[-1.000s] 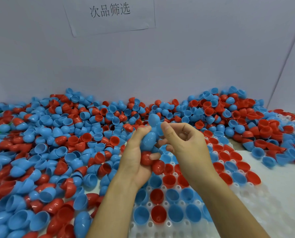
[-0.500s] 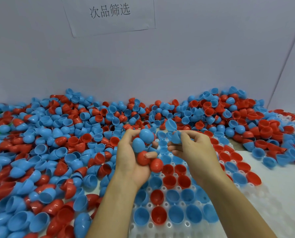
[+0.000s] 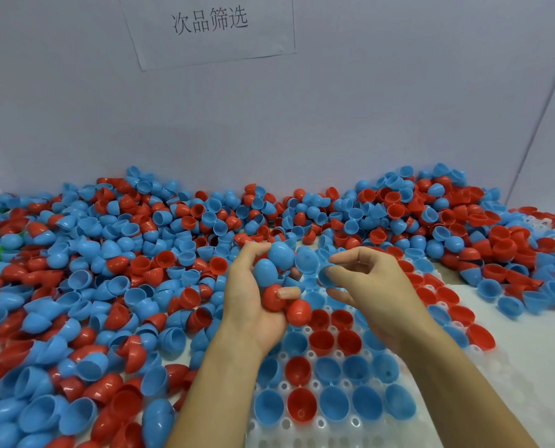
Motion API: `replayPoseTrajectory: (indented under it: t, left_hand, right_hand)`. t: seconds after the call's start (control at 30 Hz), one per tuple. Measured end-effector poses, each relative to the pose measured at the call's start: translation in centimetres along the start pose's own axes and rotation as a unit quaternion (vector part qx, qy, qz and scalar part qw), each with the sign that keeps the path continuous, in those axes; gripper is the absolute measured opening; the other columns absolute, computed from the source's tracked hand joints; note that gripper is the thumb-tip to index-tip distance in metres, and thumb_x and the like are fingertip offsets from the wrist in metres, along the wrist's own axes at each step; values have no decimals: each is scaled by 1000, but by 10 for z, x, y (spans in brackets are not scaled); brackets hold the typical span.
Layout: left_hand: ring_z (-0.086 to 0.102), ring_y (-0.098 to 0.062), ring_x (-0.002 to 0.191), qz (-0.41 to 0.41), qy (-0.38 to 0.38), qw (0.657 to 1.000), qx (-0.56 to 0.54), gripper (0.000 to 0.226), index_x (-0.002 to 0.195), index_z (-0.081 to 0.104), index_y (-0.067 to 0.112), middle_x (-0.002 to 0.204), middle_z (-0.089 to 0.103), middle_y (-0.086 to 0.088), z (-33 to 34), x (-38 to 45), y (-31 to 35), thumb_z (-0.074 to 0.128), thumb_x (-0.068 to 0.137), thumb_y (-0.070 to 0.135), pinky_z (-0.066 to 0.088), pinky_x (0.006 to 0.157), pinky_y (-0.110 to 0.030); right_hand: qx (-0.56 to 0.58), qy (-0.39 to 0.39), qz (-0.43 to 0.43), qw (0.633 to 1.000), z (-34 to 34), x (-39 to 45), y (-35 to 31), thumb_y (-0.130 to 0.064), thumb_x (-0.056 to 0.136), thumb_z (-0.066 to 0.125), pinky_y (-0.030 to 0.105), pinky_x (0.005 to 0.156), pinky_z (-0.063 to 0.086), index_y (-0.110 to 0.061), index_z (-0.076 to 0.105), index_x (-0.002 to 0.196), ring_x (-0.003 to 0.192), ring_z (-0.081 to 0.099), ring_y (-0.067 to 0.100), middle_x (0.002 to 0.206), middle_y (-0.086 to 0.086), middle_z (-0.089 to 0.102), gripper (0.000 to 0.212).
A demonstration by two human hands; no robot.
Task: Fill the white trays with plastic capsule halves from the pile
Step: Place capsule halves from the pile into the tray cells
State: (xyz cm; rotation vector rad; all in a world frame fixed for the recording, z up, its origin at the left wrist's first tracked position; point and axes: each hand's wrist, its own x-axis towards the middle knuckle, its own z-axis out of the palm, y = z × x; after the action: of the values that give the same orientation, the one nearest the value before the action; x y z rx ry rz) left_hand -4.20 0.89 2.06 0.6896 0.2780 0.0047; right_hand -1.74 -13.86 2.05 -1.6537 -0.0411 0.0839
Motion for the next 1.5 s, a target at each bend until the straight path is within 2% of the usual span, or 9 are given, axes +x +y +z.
replayPoseTrajectory:
  t: [0.1,0.3,0.4,0.53,0.93,1.07,1.23,1.33,1.5]
  left_hand:
    - [45,-12,55,6,-9,1000,0,13,63,69,8,74,63,-11,1,0,-1,68,67,20,32,34,-17]
    - [53,-14,59,16,-12,999,-25,14,80,62,5,72,60,-11,0,-1,-1,62,84,18,34,34,-18]
    - [52,-14,58,13,-14,999,-30,21,69,68,5,71,60,-10,0,-1,-1,62,83,18,34,34,-18]
    - [52,-14,58,4,-24,999,-34,31,58,73,7,71,62,-9,0,-2,0,61,84,20,35,34,-17]
    - [52,-17,65,14,-26,999,-19,18,86,59,5,72,60,-11,-2,0,2,63,77,20,34,33,-17]
    - [53,-17,64,20,-28,999,-24,15,78,62,5,72,60,-11,-2,-1,3,59,85,19,34,32,-17]
    - [52,-17,65,24,-21,999,-19,14,82,60,5,70,61,-10,-1,-1,3,57,87,18,34,33,-17]
    - [51,-17,64,23,-21,999,-17,14,85,59,5,71,60,-10,-1,-1,3,57,87,19,34,33,-17]
    - [51,-17,66,25,-26,999,-16,15,87,59,4,71,60,-10,0,-1,1,57,88,19,34,33,-17]
  right_hand:
    - [-28,13,-34,999,4,-1,1,-7,83,73,18,61,57,-16,71,87,78,73,10,86,2,74,10]
    - [-107,10,-104,989,9,-7,0,-22,85,73,34,73,61,-20,74,67,70,70,11,69,-7,72,18]
    - [-97,8,-125,987,11,-9,-1,-16,87,71,37,72,63,-21,68,84,64,73,10,66,-2,74,7]
    - [-140,10,-193,971,12,-13,-1,-9,88,67,44,53,59,-36,44,97,51,68,26,62,9,70,36]
    - [-182,-7,-209,961,-6,-11,-8,-9,94,65,27,55,59,-36,60,93,52,70,12,64,-4,72,27]
    - [-226,-1,-208,952,-33,-16,-29,-15,92,68,25,55,59,-32,64,92,51,69,13,66,-5,72,17]
    - [-430,-39,-161,888,-77,-32,-37,-33,86,73,27,65,60,-39,68,89,63,67,3,70,-9,71,8]
    - [-526,-77,-106,841,-93,-49,-31,-35,86,74,14,56,51,-41,68,81,67,61,-6,72,-26,65,10]
    - [-609,-143,-15,780,-91,-63,-11,-40,83,76,24,71,58,-45,71,83,74,63,4,83,-21,65,7]
